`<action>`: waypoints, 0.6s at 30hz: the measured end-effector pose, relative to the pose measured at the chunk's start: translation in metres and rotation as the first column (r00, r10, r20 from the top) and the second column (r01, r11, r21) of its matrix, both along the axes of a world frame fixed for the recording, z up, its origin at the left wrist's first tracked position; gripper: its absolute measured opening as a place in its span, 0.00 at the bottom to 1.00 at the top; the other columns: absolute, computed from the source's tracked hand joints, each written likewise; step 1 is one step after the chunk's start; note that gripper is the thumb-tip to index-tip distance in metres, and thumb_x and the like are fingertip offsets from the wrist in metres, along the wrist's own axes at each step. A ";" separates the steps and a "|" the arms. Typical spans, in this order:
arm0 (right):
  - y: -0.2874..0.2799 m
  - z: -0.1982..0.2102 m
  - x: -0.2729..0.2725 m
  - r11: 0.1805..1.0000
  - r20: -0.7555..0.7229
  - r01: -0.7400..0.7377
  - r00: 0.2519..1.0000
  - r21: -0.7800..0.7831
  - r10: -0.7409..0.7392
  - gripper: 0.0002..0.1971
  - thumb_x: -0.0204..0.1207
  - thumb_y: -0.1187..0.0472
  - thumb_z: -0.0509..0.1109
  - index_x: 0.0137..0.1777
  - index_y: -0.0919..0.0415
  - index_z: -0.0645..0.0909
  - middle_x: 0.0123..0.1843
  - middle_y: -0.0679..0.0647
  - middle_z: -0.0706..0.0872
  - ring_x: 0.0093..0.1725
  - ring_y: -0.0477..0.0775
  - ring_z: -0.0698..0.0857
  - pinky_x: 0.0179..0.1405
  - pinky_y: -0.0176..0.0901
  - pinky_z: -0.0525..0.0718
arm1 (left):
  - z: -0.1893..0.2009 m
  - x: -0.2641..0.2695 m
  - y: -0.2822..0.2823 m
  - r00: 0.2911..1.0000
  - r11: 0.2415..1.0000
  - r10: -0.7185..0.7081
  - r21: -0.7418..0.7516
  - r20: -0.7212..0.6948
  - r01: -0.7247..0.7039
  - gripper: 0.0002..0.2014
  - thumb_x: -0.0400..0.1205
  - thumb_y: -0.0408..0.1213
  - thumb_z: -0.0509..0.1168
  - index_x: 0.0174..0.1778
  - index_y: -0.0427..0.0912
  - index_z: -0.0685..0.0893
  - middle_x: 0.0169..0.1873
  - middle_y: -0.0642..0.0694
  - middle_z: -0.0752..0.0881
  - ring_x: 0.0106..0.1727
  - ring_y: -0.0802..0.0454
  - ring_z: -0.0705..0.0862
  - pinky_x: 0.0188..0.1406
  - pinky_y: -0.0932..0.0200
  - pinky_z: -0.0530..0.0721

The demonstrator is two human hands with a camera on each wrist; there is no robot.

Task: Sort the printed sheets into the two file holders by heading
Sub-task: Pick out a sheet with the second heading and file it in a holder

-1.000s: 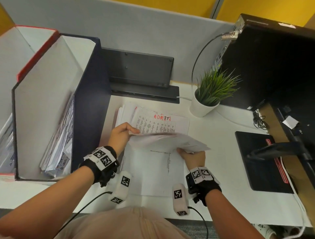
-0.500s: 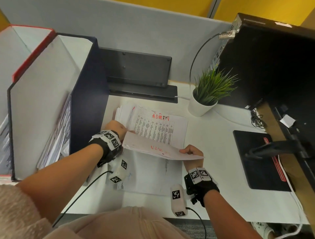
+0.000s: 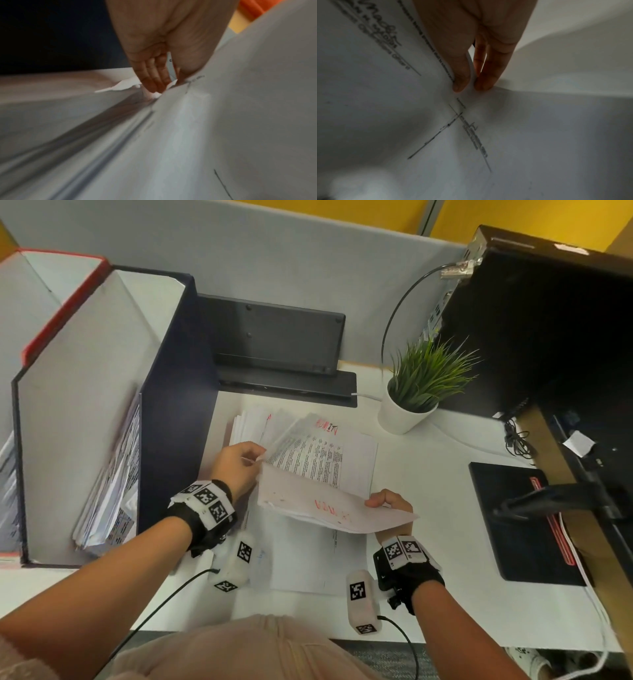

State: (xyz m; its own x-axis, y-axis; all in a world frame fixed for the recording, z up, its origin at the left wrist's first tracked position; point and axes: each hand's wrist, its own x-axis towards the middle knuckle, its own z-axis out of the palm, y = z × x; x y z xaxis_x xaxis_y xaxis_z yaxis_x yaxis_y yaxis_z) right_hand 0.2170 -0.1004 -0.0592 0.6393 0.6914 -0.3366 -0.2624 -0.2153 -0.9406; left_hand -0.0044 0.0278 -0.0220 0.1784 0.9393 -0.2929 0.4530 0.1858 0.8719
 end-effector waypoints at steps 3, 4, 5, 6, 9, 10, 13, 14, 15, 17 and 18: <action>0.003 -0.003 0.004 0.998 -0.162 0.044 0.986 -0.035 -0.049 0.24 0.68 0.84 0.56 0.16 0.63 0.77 0.32 0.58 0.77 0.33 0.56 0.75 0.33 0.38 0.79 | -0.005 -0.005 -0.008 0.990 0.998 0.048 -0.051 0.130 -0.042 0.12 0.80 0.23 0.61 0.35 0.43 0.80 0.37 0.46 0.84 0.39 0.50 0.80 0.39 0.59 0.80; 0.005 -0.003 0.003 0.998 -0.161 0.038 0.986 -0.057 -0.047 0.24 0.69 0.83 0.56 0.16 0.64 0.76 0.33 0.59 0.78 0.32 0.57 0.76 0.34 0.39 0.79 | -0.007 -0.006 -0.010 0.981 0.994 0.074 -0.090 0.177 -0.059 0.13 0.80 0.21 0.60 0.34 0.41 0.79 0.36 0.46 0.84 0.38 0.50 0.80 0.37 0.60 0.79; 0.005 -0.004 0.002 0.998 -0.141 0.031 0.989 -0.064 -0.040 0.25 0.69 0.83 0.54 0.15 0.64 0.76 0.33 0.60 0.79 0.32 0.58 0.76 0.35 0.41 0.78 | -0.008 -0.007 -0.011 0.972 0.990 0.094 -0.126 0.214 -0.068 0.14 0.79 0.19 0.58 0.33 0.40 0.78 0.37 0.45 0.85 0.38 0.49 0.81 0.37 0.58 0.78; 0.005 -0.005 0.001 0.997 -0.123 0.020 0.992 -0.073 -0.029 0.25 0.68 0.84 0.53 0.14 0.66 0.74 0.31 0.61 0.80 0.31 0.59 0.76 0.35 0.42 0.77 | -0.008 -0.008 -0.013 0.964 0.987 0.105 -0.148 0.243 -0.070 0.14 0.78 0.17 0.57 0.32 0.39 0.77 0.38 0.44 0.85 0.39 0.48 0.82 0.38 0.56 0.78; 0.004 -0.003 0.000 0.991 0.059 -0.027 0.998 -0.133 0.035 0.23 0.69 0.86 0.55 0.21 0.62 0.71 0.25 0.53 0.83 0.27 0.48 0.82 0.27 0.33 0.80 | -0.004 -0.008 -0.014 0.951 0.987 0.092 -0.154 0.296 -0.048 0.15 0.77 0.15 0.55 0.31 0.37 0.75 0.39 0.40 0.85 0.39 0.47 0.82 0.37 0.57 0.80; 0.004 -0.002 0.000 0.983 0.153 -0.046 0.985 -0.176 0.073 0.21 0.70 0.85 0.59 0.23 0.61 0.71 0.27 0.50 0.82 0.27 0.40 0.81 0.28 0.27 0.78 | -0.002 -0.008 -0.013 0.948 0.988 0.084 -0.150 0.306 -0.039 0.15 0.77 0.14 0.54 0.30 0.36 0.74 0.39 0.40 0.84 0.39 0.48 0.82 0.36 0.59 0.80; 0.005 0.004 -0.002 0.966 0.346 -0.068 0.926 -0.251 0.155 0.11 0.69 0.77 0.72 0.40 0.62 0.76 0.33 0.46 0.77 0.31 0.40 0.79 0.26 0.18 0.73 | 0.004 -0.006 -0.012 0.948 0.988 0.064 -0.151 0.311 -0.017 0.16 0.78 0.15 0.51 0.30 0.37 0.73 0.38 0.40 0.83 0.37 0.49 0.81 0.30 0.65 0.79; 0.004 0.004 -0.002 0.973 0.379 -0.073 0.913 -0.221 0.154 0.15 0.67 0.76 0.75 0.46 0.62 0.75 0.33 0.49 0.78 0.32 0.46 0.79 0.29 0.20 0.75 | 0.006 -0.004 -0.011 0.950 0.988 0.065 -0.155 0.305 -0.018 0.17 0.78 0.15 0.50 0.30 0.37 0.73 0.38 0.39 0.83 0.37 0.49 0.80 0.27 0.66 0.77; 0.005 0.006 -0.001 0.979 0.376 -0.085 0.915 -0.183 0.150 0.17 0.65 0.75 0.77 0.50 0.63 0.75 0.34 0.53 0.80 0.33 0.49 0.79 0.35 0.27 0.80 | 0.007 -0.003 -0.010 0.952 0.987 0.071 -0.159 0.298 -0.023 0.18 0.78 0.15 0.48 0.30 0.37 0.73 0.39 0.38 0.83 0.36 0.49 0.79 0.28 0.65 0.75; 0.007 0.012 -0.003 0.968 0.353 -0.124 0.915 -0.219 0.197 0.12 0.69 0.66 0.77 0.49 0.64 0.78 0.39 0.59 0.82 0.39 0.56 0.79 0.43 0.43 0.80 | 0.011 0.000 -0.008 0.953 0.983 0.095 -0.176 0.288 -0.045 0.18 0.78 0.15 0.47 0.32 0.38 0.75 0.45 0.37 0.81 0.37 0.49 0.77 0.32 0.62 0.72; 0.009 0.015 -0.004 0.953 0.364 -0.126 0.904 -0.276 0.224 0.11 0.71 0.61 0.76 0.44 0.65 0.77 0.40 0.61 0.80 0.41 0.56 0.78 0.43 0.43 0.78 | 0.013 0.001 -0.008 0.954 0.981 0.110 -0.185 0.278 -0.059 0.17 0.79 0.18 0.48 0.34 0.40 0.77 0.47 0.37 0.80 0.38 0.48 0.77 0.35 0.61 0.73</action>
